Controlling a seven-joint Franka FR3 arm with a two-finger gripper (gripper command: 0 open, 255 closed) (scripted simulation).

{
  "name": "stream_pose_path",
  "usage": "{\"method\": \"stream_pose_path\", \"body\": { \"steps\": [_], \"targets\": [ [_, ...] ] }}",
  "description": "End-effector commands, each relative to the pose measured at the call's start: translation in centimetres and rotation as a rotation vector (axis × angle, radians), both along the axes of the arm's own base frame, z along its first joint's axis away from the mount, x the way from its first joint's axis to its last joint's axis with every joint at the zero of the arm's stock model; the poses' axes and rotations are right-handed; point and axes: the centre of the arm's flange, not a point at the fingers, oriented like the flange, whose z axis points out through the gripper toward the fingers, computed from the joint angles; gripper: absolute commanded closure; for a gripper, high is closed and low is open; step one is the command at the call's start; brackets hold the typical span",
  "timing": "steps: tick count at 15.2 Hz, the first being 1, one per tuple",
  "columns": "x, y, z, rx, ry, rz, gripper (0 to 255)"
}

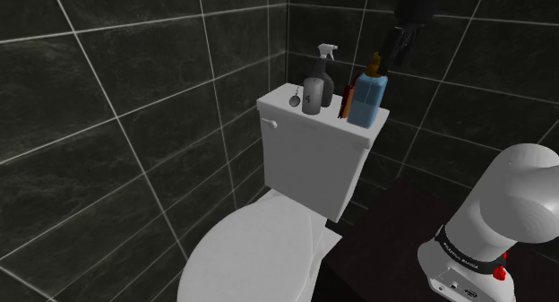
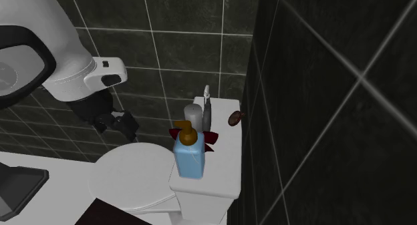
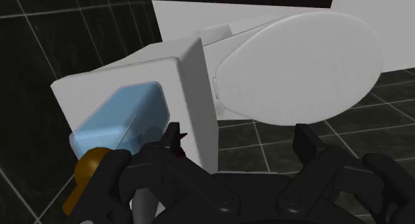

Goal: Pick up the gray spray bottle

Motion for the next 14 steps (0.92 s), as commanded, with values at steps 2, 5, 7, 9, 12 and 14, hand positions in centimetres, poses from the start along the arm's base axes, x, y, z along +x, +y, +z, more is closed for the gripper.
{"method": "stream_pose_path", "body": {
  "steps": [2, 5, 7, 9, 12, 14],
  "targets": [
    [1.2, -0.6, 0.0, 0.001, 0.001, 0.004, 0],
    [4.8, -2.4, 0.0, 0.002, 0.003, 0.015, 0],
    [7.2, -3.6, 0.1, 0.003, 0.004, 0.022, 0],
    [9.6, -4.7, 0.1, 0.004, 0.006, 0.03, 0],
    [13.2, -6.4, 0.1, 0.006, 0.008, 0.041, 0],
    [15.7, -7.5, 0.1, 0.007, 0.009, 0.048, 0]
  ]
}}
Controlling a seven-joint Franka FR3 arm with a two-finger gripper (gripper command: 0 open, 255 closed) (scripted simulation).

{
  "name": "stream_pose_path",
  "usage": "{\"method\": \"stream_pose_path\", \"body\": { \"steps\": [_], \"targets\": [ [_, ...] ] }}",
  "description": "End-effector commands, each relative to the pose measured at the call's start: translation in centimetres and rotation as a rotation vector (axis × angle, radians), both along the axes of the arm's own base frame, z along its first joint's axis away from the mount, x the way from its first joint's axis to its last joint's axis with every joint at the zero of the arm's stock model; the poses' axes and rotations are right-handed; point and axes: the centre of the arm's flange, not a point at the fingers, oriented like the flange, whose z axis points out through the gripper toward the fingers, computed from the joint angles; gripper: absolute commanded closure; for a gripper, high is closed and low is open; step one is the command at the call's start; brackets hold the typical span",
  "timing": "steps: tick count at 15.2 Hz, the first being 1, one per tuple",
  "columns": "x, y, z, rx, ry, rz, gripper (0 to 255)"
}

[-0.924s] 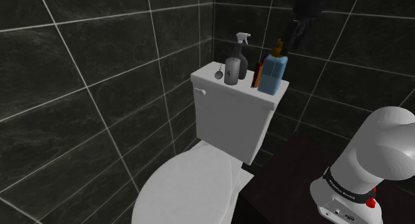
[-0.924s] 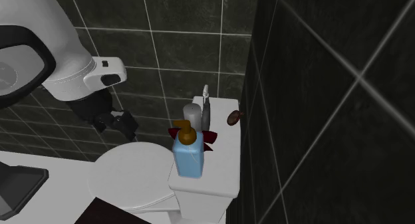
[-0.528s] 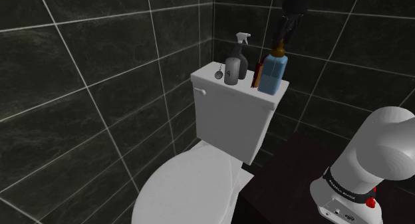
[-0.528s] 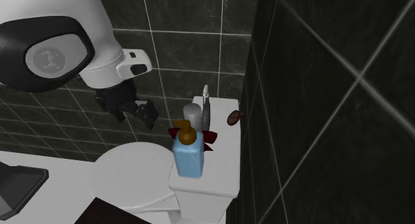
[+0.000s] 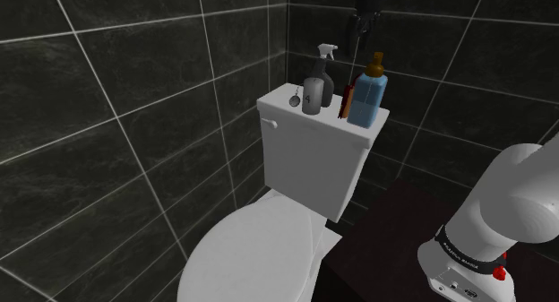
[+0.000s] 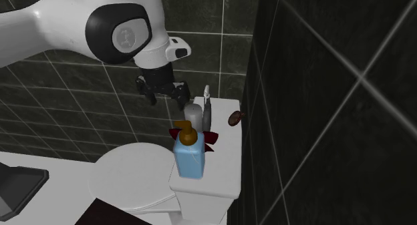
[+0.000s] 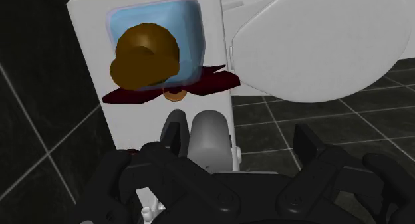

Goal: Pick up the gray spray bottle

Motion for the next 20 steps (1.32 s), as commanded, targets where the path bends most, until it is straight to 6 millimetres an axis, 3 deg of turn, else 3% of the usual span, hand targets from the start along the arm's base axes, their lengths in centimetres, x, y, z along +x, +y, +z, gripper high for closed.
{"method": "stream_pose_path", "body": {
  "steps": [1, 12, 20],
  "targets": [
    [2.5, -1.1, -0.1, 0.0, 0.001, 0.008, 0],
    [16.0, -6.9, -0.2, 0.006, 0.009, 0.049, 0],
    [16.3, -7.0, -4.2, 0.006, 0.009, 0.049, 0]
  ]
}}
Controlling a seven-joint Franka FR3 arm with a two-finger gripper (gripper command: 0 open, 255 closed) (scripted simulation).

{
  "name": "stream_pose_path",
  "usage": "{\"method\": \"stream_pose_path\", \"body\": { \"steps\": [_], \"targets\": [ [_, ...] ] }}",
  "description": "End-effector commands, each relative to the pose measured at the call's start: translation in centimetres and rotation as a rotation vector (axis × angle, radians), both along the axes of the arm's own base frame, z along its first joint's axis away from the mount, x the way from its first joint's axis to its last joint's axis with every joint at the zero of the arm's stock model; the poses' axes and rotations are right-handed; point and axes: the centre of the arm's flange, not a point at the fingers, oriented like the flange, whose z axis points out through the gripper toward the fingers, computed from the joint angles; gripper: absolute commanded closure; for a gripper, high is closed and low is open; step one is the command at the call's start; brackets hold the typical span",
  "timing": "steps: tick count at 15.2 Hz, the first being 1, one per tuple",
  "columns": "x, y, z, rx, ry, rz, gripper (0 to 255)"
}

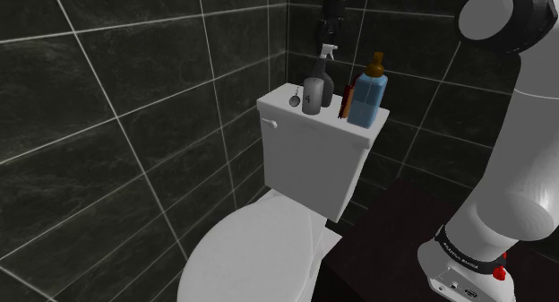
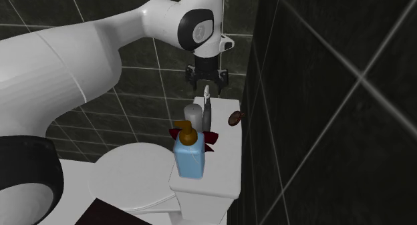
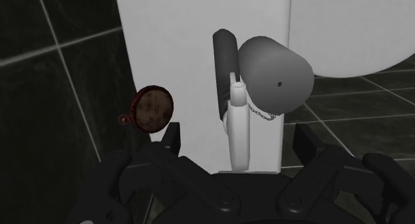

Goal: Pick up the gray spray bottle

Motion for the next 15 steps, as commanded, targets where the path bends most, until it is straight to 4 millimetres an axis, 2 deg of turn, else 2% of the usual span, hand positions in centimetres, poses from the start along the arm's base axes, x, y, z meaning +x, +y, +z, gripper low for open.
{"method": "stream_pose_path", "body": {
  "steps": [1, 2, 3, 12, 15],
  "targets": [
    [0.1, 0.1, -0.8, 0.0, 0.0, 0.0, 0],
    [0.1, 0.1, -0.8, 0.0, 0.0, 0.0, 0],
    [0.1, 0.1, -0.7, 0.0, 0.0, 0.0, 255],
    [0.1, 0.1, -0.8, 0.0, 0.0, 0.0, 255],
    [0.1, 0.1, 0.8, 0.0, 0.0, 0.0, 255]
  ]
}}
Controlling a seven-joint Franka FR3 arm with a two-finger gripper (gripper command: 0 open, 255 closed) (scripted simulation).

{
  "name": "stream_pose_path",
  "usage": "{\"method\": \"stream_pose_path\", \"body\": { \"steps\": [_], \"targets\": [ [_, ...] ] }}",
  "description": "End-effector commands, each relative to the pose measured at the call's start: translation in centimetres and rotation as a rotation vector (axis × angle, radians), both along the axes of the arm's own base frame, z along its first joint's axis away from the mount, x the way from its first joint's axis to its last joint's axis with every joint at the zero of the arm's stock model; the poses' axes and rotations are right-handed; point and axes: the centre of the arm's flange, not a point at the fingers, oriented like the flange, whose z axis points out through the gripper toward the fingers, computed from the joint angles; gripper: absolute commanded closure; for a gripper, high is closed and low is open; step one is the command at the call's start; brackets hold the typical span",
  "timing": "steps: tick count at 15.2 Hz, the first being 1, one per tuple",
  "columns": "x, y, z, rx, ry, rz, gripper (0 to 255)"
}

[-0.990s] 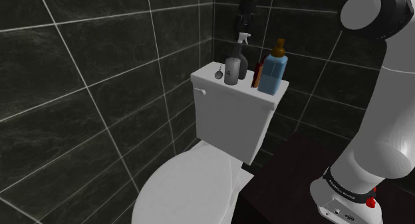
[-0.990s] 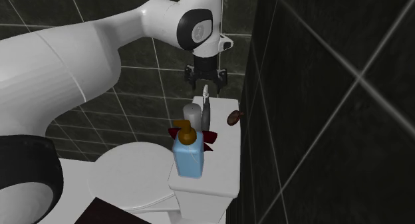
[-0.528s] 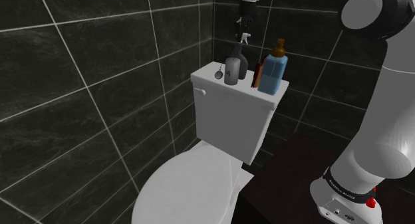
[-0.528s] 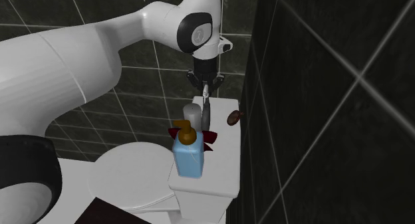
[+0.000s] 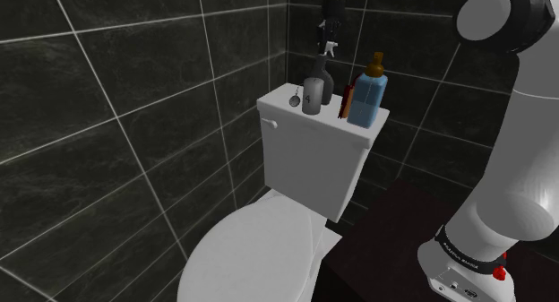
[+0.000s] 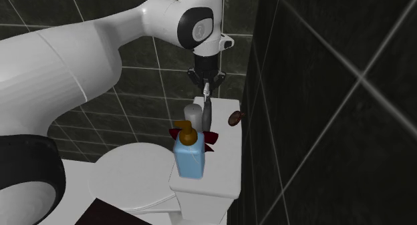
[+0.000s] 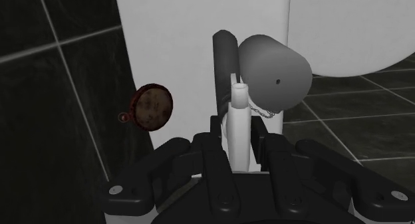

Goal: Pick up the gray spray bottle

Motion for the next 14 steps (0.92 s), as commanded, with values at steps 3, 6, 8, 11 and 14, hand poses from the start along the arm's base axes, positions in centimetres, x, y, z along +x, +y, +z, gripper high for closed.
{"method": "stream_pose_path", "body": {
  "steps": [3, 6, 8, 11, 14],
  "targets": [
    [-0.1, 0.0, 2.1, 0.0, 0.0, 0.0, 255],
    [-0.1, 0.0, 3.7, 0.0, 0.0, 0.0, 255],
    [-0.1, 0.0, 4.7, 0.0, 0.0, 0.0, 255],
    [-0.1, 0.0, 6.3, 0.0, 0.0, 0.0, 255],
    [-0.1, 0.0, 6.9, 0.0, 0.0, 0.0, 255]
  ]
}}
